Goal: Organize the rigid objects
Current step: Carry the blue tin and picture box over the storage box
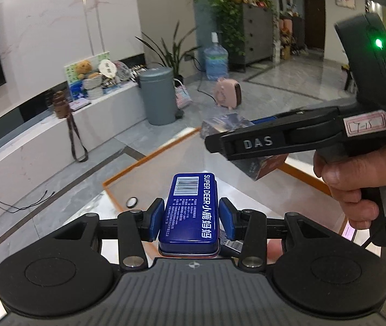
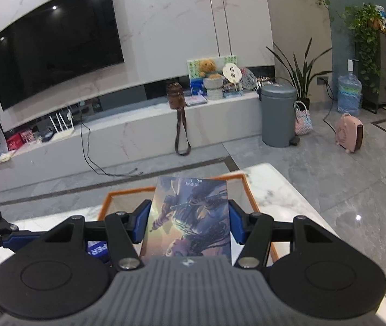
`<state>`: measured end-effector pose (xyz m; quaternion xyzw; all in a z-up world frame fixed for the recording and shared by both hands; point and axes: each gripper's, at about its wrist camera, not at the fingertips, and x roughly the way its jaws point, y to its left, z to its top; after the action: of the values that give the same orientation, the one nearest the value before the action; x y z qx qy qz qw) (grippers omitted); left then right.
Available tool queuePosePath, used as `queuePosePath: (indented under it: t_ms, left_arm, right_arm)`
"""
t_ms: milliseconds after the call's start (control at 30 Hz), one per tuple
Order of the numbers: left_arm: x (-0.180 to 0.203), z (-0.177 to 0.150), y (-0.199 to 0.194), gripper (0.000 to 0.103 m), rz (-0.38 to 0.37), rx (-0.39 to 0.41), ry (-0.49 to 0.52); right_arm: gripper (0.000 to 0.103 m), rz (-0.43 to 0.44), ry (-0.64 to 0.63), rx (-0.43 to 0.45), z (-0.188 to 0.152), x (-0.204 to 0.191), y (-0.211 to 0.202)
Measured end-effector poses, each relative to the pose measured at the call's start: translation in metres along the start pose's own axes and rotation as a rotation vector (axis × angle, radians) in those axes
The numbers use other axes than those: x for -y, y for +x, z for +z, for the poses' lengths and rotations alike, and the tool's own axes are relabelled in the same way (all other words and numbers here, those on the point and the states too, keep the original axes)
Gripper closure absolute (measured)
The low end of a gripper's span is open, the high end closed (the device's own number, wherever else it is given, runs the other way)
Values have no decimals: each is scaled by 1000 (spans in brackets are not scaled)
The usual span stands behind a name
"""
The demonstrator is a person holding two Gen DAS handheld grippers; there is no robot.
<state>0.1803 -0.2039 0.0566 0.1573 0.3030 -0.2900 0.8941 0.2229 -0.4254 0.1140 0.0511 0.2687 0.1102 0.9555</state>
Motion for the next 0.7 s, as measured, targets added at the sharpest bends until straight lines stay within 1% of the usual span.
queuePosePath:
  t_ms: [200, 333, 467, 600, 700]
  left_arm:
    - [18, -2, 22, 53, 15, -77, 96]
    - [20, -7, 41, 53, 32, -146, 114]
    - [20, -9, 55, 53, 39, -200, 121]
    - [22, -9, 71, 53, 66, -252, 153]
    - [21, -8, 81, 53, 87, -287, 161]
  right_arm:
    - [43, 3, -16, -71, -5, 5, 9]
    - [43, -21, -18, -125, -11, 5, 16]
    - [43, -45, 0, -181, -15, 8, 25]
    - [43, -77, 0, -233, -21, 9, 34]
    - [43, -84, -2, -261, -23, 7, 43]
